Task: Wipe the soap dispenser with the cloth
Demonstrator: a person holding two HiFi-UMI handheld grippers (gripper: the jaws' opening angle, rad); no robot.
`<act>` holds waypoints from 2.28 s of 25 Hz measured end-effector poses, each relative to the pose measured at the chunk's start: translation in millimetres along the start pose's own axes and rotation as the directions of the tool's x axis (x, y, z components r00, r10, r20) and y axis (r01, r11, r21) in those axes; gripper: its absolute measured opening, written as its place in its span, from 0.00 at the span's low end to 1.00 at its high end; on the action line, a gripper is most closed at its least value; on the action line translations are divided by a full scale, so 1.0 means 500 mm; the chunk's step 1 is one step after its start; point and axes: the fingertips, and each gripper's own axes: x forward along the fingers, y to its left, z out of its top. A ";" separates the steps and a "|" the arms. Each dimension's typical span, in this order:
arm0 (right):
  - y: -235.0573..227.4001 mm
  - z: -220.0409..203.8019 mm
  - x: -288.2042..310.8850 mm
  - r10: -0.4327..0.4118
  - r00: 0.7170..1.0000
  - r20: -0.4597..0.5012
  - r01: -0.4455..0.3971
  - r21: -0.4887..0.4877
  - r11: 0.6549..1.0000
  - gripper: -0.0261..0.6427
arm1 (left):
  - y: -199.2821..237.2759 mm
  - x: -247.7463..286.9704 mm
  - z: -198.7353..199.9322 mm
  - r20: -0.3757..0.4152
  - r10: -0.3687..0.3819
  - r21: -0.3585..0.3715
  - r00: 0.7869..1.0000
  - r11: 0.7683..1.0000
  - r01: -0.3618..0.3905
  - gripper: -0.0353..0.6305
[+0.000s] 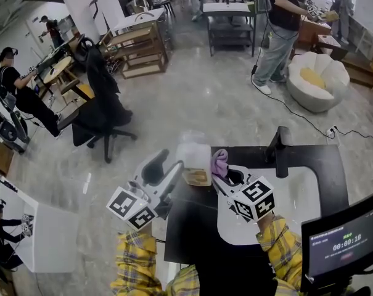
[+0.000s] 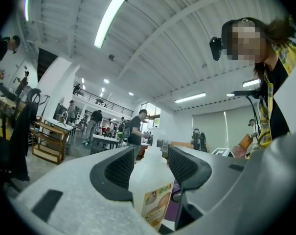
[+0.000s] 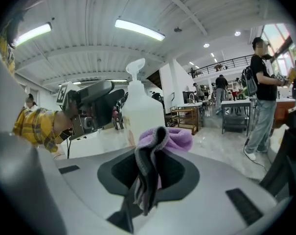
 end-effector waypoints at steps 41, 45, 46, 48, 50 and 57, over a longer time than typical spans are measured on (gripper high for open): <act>-0.018 -0.043 -0.015 -0.047 0.999 -0.025 0.048 0.041 0.998 0.16 | -0.020 0.120 -0.022 -0.114 0.595 0.260 0.796 0.791 -0.554 0.34; -0.019 -0.039 -0.017 -0.050 0.999 -0.019 0.050 0.040 0.998 0.16 | -0.004 0.119 -0.027 -0.110 0.621 0.254 0.776 0.773 -0.582 0.31; -0.018 -0.038 -0.017 -0.049 0.999 -0.018 0.050 0.038 0.998 0.16 | -0.003 0.118 -0.027 -0.108 0.619 0.248 0.778 0.774 -0.582 0.30; -0.017 -0.036 -0.018 -0.048 0.999 -0.016 0.048 0.034 0.998 0.16 | -0.004 0.119 -0.026 -0.106 0.605 0.238 0.789 0.786 -0.570 0.30; -0.014 -0.034 -0.017 -0.046 0.999 -0.015 0.046 0.032 0.998 0.16 | -0.005 0.119 -0.026 -0.103 0.579 0.232 0.809 0.805 -0.546 0.29; -0.011 -0.017 -0.021 -0.046 0.999 0.004 0.045 0.030 0.999 0.16 | -0.005 0.116 -0.026 -0.110 0.442 0.190 0.890 0.888 -0.418 0.29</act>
